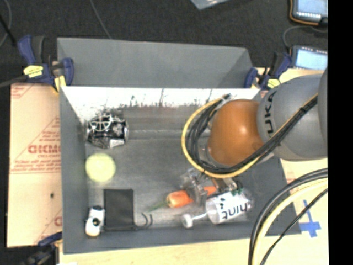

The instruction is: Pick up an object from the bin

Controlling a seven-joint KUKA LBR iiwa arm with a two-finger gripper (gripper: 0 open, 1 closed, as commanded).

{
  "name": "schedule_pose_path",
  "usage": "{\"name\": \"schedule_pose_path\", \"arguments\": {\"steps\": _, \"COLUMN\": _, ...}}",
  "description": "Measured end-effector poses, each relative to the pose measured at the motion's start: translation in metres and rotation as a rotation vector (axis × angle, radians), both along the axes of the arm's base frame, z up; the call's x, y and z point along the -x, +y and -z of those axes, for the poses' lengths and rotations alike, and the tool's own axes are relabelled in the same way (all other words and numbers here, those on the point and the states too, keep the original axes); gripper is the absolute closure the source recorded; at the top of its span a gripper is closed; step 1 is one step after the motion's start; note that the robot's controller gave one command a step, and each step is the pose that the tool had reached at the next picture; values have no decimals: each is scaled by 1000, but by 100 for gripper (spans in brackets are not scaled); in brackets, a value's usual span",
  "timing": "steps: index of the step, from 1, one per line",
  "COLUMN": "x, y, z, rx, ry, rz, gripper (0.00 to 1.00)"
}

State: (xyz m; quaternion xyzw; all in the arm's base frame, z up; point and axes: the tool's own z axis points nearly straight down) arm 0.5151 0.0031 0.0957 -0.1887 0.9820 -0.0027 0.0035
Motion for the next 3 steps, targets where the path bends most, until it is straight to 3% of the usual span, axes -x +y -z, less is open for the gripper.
{"name": "schedule_pose_path", "arguments": {"steps": 3, "x": -3, "y": -1, "z": -53, "rx": 1, "ry": -9, "rz": 4, "gripper": 100}}
